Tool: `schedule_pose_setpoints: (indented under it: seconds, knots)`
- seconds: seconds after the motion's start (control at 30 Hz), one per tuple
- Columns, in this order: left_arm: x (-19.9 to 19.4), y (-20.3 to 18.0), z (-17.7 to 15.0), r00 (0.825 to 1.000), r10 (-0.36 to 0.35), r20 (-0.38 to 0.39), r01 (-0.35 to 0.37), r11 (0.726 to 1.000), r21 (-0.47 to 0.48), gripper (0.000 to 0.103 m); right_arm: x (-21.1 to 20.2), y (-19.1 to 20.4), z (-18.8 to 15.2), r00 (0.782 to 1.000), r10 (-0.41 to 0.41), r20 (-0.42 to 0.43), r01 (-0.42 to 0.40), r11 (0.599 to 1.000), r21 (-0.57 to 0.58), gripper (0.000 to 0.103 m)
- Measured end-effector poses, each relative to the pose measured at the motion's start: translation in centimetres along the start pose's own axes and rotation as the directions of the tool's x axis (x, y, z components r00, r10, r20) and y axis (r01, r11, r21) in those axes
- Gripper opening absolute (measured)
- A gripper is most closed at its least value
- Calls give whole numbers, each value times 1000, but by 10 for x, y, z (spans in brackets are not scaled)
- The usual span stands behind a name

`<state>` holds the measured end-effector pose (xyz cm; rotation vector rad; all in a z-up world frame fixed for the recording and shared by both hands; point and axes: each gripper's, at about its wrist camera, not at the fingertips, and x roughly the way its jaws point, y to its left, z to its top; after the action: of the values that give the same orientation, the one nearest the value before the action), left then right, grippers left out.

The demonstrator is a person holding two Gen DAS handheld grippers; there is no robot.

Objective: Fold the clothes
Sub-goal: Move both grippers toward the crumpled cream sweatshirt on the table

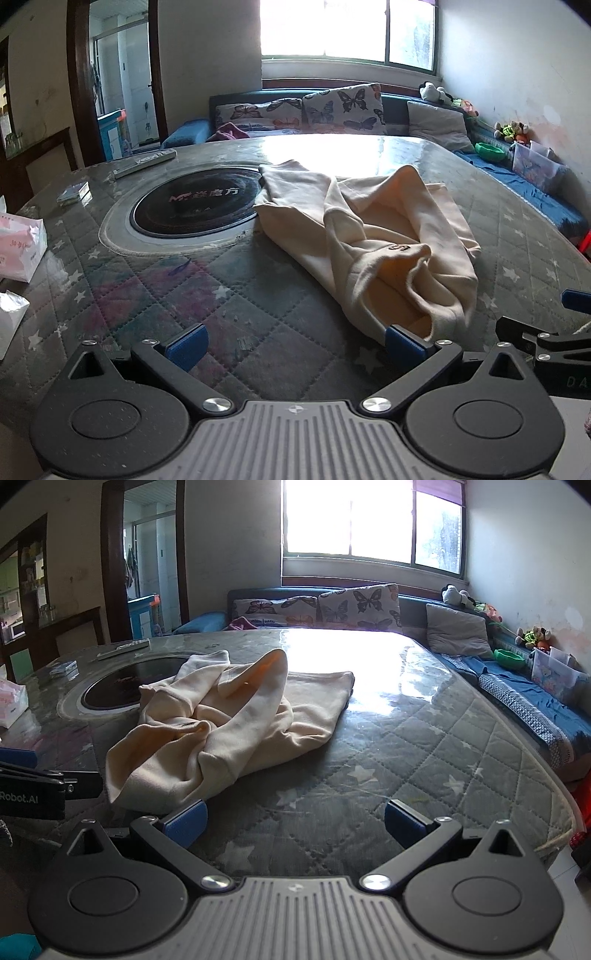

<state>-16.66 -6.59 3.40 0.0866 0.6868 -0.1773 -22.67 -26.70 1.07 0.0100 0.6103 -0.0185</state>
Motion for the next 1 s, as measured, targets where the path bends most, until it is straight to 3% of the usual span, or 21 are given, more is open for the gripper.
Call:
schedule_pose_setpoints:
  seconds: [1.0]
  knots:
    - [-3,-19,-9,1000,2,-26,0,997,76,103,-4,8,-7,1000,6,-29,-8,999,-37,103]
